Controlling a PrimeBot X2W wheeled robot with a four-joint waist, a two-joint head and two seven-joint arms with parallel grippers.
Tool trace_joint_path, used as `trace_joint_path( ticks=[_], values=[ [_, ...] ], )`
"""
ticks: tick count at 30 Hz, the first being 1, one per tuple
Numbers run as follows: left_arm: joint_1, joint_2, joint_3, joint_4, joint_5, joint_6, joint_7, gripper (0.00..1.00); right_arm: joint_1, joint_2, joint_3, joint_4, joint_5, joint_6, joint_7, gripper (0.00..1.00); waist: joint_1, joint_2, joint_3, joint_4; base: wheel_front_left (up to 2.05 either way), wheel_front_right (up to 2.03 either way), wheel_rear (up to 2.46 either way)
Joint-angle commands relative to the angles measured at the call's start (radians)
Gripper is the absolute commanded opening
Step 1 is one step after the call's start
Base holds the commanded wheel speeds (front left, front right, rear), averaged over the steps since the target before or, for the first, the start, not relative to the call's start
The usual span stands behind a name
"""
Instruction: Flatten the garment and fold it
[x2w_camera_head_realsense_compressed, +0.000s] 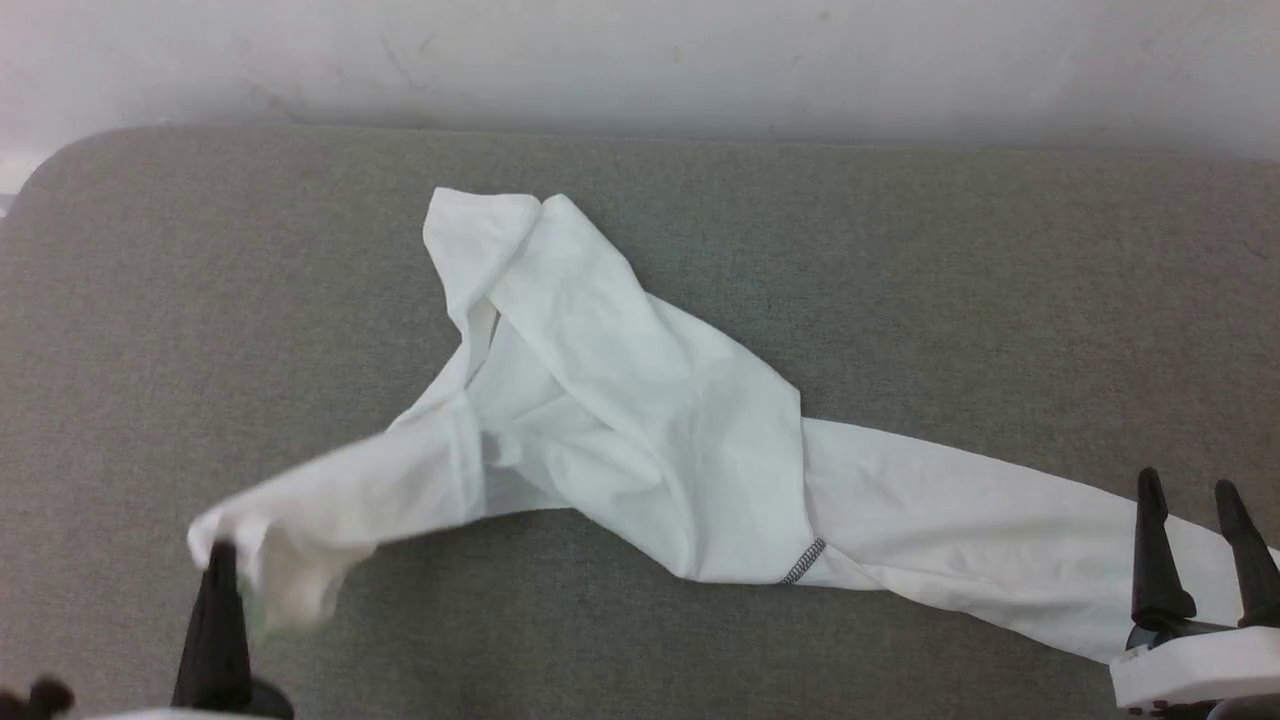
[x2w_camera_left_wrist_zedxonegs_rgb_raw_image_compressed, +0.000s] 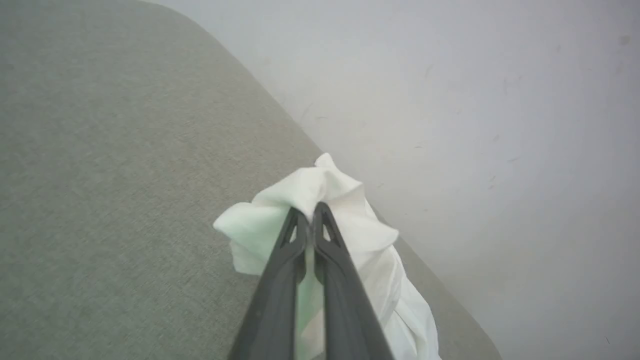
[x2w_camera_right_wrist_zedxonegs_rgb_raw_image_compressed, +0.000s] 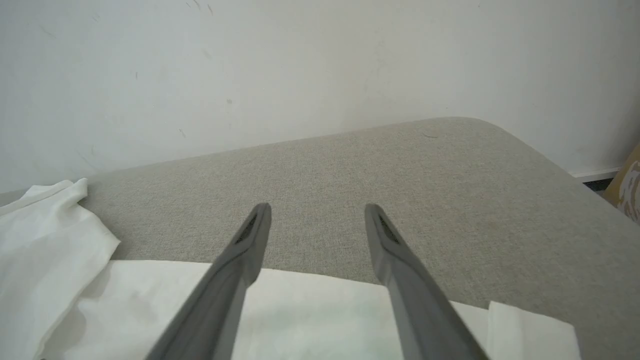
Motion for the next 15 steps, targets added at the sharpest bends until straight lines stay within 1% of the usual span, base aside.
trace_joint_path(
  ticks=[1,3,4,6,9,10,11,13,14,15],
  values=[
    [0.047,-0.04,0.031,0.056,-0.046,-0.002,-0.025,0.0,-0.004,0.002,0.003,0.004,0.004,-0.001,-0.005,1.0,0.0,0.0,-0.001,-0.002,0.0,0.0,0.0],
    [0.086,-0.059,0.046,0.123,-0.064,0.008,-0.033,0.0,-0.003,0.002,0.001,0.005,0.003,-0.001,-0.005,1.0,0.0,0.0,-0.003,-0.002,0.0,0.0,0.0],
    [0.086,-0.059,0.046,0.123,-0.064,0.008,-0.033,0.0,-0.003,0.002,0.001,0.005,0.003,-0.001,-0.005,1.0,0.0,0.0,-0.003,-0.002,0.0,0.0,0.0],
    [0.11,-0.068,0.051,0.197,-0.066,0.028,-0.034,0.0,-0.001,0.002,-0.001,0.005,0.002,-0.001,-0.004,1.0,0.0,0.0,-0.006,-0.001,0.0,0.0,0.0],
    [0.116,-0.068,0.047,0.271,-0.057,0.049,-0.032,0.0,0.003,0.002,-0.004,0.003,-0.001,-0.001,0.0,1.0,0.0,0.0,-0.011,0.006,0.0,0.0,0.0],
    [0.113,-0.063,0.044,0.288,-0.048,0.053,-0.033,0.14,0.004,0.002,-0.004,0.002,-0.002,-0.001,0.002,1.0,0.0,0.0,-0.014,0.007,0.0,0.0,0.0],
    [0.108,-0.061,0.041,0.296,-0.041,0.054,-0.035,0.35,0.004,0.002,-0.003,0.001,-0.003,-0.001,0.004,1.0,0.0,0.0,-0.016,0.009,0.0,0.0,0.0],
    [0.094,-0.055,0.035,0.295,-0.032,0.048,-0.037,0.54,0.006,0.002,-0.001,-0.001,-0.003,-0.001,0.007,1.0,0.0,0.0,-0.022,0.013,0.0,0.0,0.0],
    [0.089,-0.049,0.029,0.287,-0.024,0.043,-0.036,0.87,0.007,0.002,0.0,-0.001,-0.003,-0.001,0.009,1.0,0.0,0.0,-0.025,0.015,0.0,0.0,0.0],
    [0.084,-0.043,0.026,0.277,-0.019,0.038,-0.036,1.0,0.008,0.002,0.001,-0.002,-0.003,-0.001,0.01,1.0,0.0,0.0,-0.028,0.015,0.0,0.0,0.0]
  ],
)
